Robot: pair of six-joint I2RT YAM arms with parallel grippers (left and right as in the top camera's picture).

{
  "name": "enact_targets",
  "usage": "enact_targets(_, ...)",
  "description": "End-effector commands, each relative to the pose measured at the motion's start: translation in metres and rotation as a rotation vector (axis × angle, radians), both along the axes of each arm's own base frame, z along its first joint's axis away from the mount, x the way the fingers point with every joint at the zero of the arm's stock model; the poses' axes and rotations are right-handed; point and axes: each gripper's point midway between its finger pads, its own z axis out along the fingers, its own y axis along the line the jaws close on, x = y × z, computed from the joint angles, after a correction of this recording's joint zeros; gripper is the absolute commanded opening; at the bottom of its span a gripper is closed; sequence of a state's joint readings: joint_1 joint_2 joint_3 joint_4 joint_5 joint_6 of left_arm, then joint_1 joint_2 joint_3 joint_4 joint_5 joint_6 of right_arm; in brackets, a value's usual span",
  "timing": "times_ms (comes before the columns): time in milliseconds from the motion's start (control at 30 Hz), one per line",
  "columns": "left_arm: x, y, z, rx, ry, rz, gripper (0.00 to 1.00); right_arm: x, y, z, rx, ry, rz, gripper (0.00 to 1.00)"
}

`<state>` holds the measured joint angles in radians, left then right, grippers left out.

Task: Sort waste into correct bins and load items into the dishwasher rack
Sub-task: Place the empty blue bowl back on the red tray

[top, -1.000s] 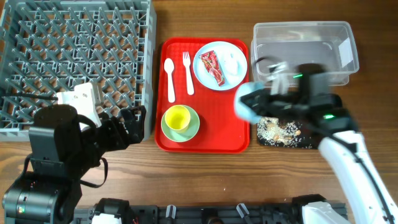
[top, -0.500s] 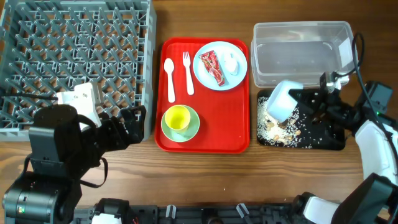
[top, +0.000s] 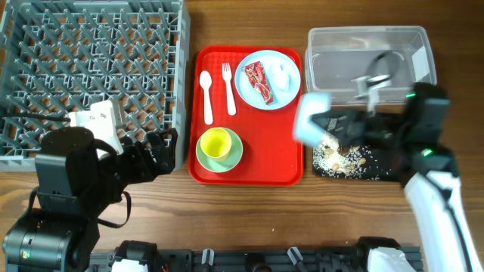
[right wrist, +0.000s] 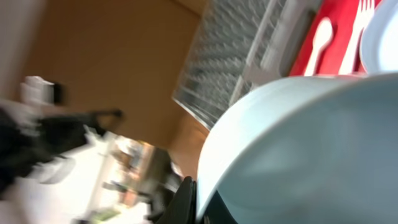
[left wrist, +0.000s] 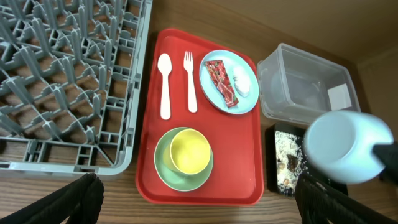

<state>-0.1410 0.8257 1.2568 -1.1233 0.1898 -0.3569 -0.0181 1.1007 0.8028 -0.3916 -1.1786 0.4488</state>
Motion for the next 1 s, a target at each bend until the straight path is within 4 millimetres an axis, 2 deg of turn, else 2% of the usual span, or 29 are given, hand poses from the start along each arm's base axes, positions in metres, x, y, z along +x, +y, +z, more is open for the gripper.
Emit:
enact_targets(0, 0.001, 0.003, 0.005, 0.012, -0.018, 0.008, 1.0, 0.015, 0.008, -0.057, -0.429, 0.031, -0.265, 0.04)
enact_targets(67, 0.001, 0.003, 0.005, 0.012, -0.018, 0.008, 1.0, 0.01, 0.017, -0.082, -0.601, 0.026, -0.295, 0.04)
enact_targets(133, 0.001, 0.003, 0.005, 0.012, -0.018, 0.008, 1.0, 0.007, 0.03, -0.097, -0.683, 0.005, -0.279, 0.04)
enact_targets(200, 0.001, 0.003, 0.005, 0.012, -0.017, 0.008, 1.0, 0.007, 0.045, -0.113, -0.707, 0.009, -0.232, 0.04)
enact_targets(367, 0.001, 0.003, 0.005, 0.012, -0.018, 0.008, 1.0, 0.011, 0.062, -0.148, -0.764, 0.058, -0.103, 0.04)
enact_targets(500, 0.001, 0.003, 0.005, 0.012, -0.017, 0.008, 1.0, 0.021, 0.071, -0.16, -0.789, 0.074, -0.057, 0.04)
enact_targets(567, 0.001, 0.003, 0.005, 0.012, -0.017, 0.008, 1.0, 0.024, 0.073, -0.161, -0.79, 0.075, -0.057, 0.05)
enact_targets(600, 0.001, 0.003, 0.005, 0.012, -0.017, 0.008, 1.0, 0.024, 0.074, -0.162, -0.79, 0.076, -0.057, 0.11)
enact_targets(633, 0.001, 0.003, 0.005, 0.012, -0.018, 0.008, 1.0, 0.024, 0.074, -0.162, -0.79, 0.076, -0.055, 0.21)
enact_targets(667, 0.001, 0.003, 0.005, 0.012, -0.018, 0.008, 1.0, 0.023, 0.075, -0.161, -0.784, 0.076, -0.045, 0.43)
enact_targets(700, 0.001, 0.003, 0.005, 0.012, -0.017, 0.008, 1.0, 0.02, 0.079, -0.159, -0.768, 0.072, -0.014, 0.6)
enact_targets(733, 0.001, 0.003, 0.005, 0.012, -0.017, 0.008, 1.0, 0.017, 0.085, -0.154, -0.746, 0.068, 0.021, 0.68)
enact_targets(833, 0.001, 0.003, 0.005, 0.012, -0.017, 0.008, 1.0, 0.018, 0.089, -0.133, -0.745, 0.056, 0.055, 0.71)
enact_targets(967, 0.001, 0.003, 0.005, 0.012, -0.017, 0.008, 1.0, 0.025, 0.088, -0.08, -0.783, 0.031, 0.062, 0.69)
